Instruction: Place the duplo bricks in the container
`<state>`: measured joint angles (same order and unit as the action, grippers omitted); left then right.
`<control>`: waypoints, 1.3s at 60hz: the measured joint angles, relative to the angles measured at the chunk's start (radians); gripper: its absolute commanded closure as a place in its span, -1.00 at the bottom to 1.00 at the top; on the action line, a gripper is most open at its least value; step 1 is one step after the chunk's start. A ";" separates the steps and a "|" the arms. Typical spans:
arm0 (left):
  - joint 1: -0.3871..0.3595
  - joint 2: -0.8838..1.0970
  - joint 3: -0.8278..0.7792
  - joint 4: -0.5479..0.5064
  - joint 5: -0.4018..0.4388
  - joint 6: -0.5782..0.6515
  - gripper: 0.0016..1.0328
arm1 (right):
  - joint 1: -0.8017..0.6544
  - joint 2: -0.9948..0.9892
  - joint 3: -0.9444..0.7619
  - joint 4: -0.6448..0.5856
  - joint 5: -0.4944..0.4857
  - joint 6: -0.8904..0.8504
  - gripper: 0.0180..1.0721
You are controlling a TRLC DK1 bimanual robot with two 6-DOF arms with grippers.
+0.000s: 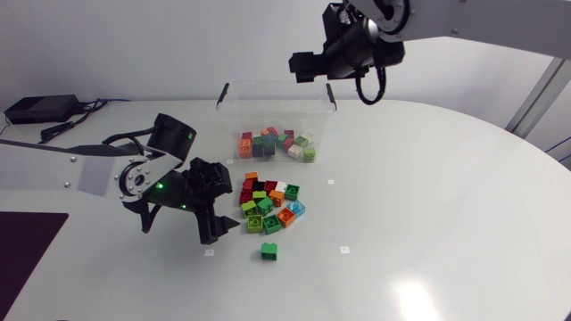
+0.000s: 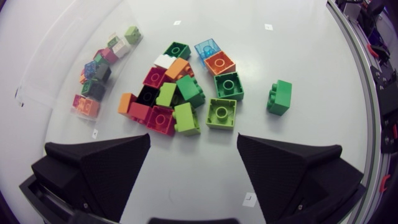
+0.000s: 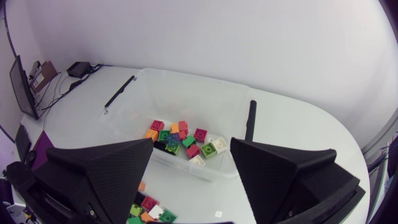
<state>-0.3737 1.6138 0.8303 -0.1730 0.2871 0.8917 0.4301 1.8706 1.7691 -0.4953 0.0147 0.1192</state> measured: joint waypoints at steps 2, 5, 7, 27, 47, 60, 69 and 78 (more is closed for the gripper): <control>-0.004 0.013 -0.001 0.006 0.000 0.000 -0.87 | 0.000 -0.035 -0.043 0.006 -0.006 -0.004 -0.74; -0.009 0.031 -0.002 0.017 0.000 0.003 -0.85 | 0.000 -0.085 -0.110 0.017 -0.013 -0.015 -0.74; -0.010 0.043 -0.002 0.023 0.000 0.005 -0.82 | -0.002 -0.117 -0.154 0.026 -0.015 -0.017 -0.74; -0.023 0.144 -0.001 0.075 0.000 0.026 -0.69 | -0.031 -0.340 -0.510 0.084 -0.049 -0.040 -0.74; -0.042 0.212 0.048 0.107 0.004 0.025 -0.48 | 0.001 -0.428 -0.742 0.134 -0.074 -0.046 -0.74; -0.043 0.237 0.075 0.132 0.004 0.004 -0.24 | 0.048 -0.433 -0.816 0.138 -0.093 -0.076 -0.74; -0.044 0.238 0.080 0.135 0.015 -0.005 -0.15 | 0.067 -0.417 -0.824 0.148 -0.094 -0.098 -0.74; -0.055 0.237 0.079 0.135 0.020 -0.005 -0.15 | 0.072 -0.387 -0.840 0.163 -0.094 -0.106 -0.74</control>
<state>-0.4282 1.8503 0.9096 -0.0383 0.3073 0.8864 0.5026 1.4837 0.9295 -0.3321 -0.0795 0.0135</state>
